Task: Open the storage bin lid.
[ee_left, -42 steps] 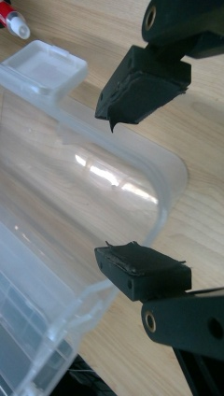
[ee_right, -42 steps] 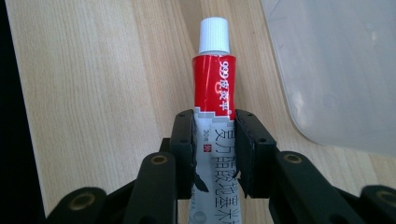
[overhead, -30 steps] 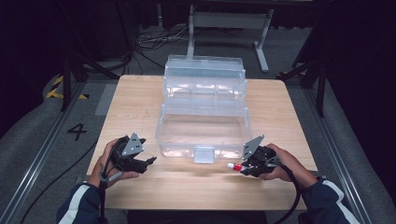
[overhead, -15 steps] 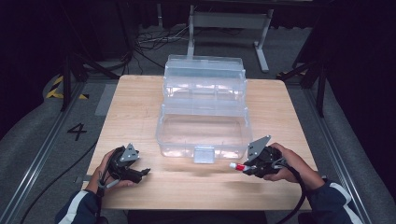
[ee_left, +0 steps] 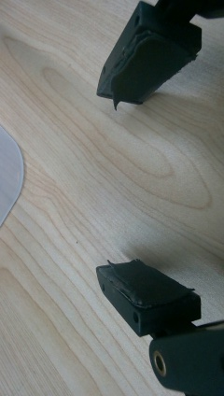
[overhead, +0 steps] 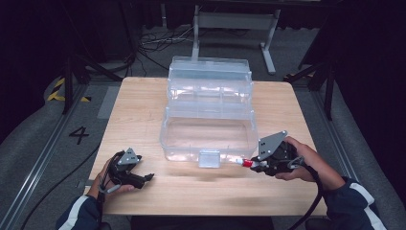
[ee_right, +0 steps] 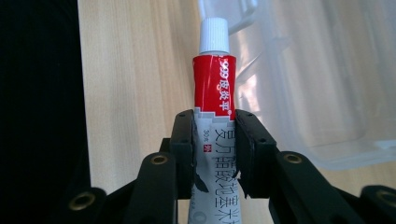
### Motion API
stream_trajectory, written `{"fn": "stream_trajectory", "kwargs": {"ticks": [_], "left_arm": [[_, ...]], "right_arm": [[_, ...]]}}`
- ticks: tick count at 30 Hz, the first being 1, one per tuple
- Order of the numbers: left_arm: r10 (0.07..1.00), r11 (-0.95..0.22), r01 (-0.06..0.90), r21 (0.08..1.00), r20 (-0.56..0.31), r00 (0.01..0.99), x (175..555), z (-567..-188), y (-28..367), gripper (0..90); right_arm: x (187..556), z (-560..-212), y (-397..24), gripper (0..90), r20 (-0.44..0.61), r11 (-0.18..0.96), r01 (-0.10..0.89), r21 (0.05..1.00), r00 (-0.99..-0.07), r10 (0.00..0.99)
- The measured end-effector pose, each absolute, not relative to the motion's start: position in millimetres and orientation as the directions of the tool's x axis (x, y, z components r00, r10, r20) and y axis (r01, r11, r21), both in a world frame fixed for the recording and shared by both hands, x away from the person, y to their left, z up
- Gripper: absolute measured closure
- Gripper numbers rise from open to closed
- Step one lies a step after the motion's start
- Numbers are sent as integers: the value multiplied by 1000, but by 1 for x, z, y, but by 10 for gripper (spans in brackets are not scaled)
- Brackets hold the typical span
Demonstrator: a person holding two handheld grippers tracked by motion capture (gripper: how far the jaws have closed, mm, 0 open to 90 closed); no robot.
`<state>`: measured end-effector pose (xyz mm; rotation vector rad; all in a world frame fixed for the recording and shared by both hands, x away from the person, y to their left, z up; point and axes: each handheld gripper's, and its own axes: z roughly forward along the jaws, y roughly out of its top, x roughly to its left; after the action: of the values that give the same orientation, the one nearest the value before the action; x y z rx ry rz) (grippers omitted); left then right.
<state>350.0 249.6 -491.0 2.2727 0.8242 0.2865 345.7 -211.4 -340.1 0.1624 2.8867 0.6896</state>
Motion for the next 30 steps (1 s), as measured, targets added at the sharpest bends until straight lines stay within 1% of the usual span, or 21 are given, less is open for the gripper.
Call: {"fn": "stream_trajectory", "kwargs": {"ticks": [5,8,10,14,18,19,24,28,30], "left_arm": [[638,-554,482,679,-26,770,350,-491,249,135],[642,-552,487,677,-26,766,350,-491,248,136],[639,-554,484,677,-26,768,350,-491,249,137],[639,-554,484,678,-27,769,350,-491,249,137],[638,-554,483,678,-27,770,350,-491,249,137],[637,-554,483,678,-27,770,350,-491,249,137],[635,-555,480,679,-27,772,350,-491,249,138],[634,-556,480,679,-27,773,351,-491,249,139],[633,-556,479,679,-27,774,351,-491,249,139]], "right_arm": [[353,-316,-206,708,-196,893,43,448,-970,145],[360,-307,-203,709,-208,894,41,446,-967,147],[367,-301,-198,709,-220,904,40,426,-964,147],[380,-290,-190,709,-223,897,45,439,-962,157],[390,-287,-180,709,-226,905,42,423,-962,151],[396,-286,-174,708,-229,913,38,407,-963,143],[409,-285,-162,709,-241,913,37,407,-959,147],[420,-292,-148,708,-217,933,48,357,-967,132],[424,-295,-143,708,-209,934,49,353,-969,130]]}}
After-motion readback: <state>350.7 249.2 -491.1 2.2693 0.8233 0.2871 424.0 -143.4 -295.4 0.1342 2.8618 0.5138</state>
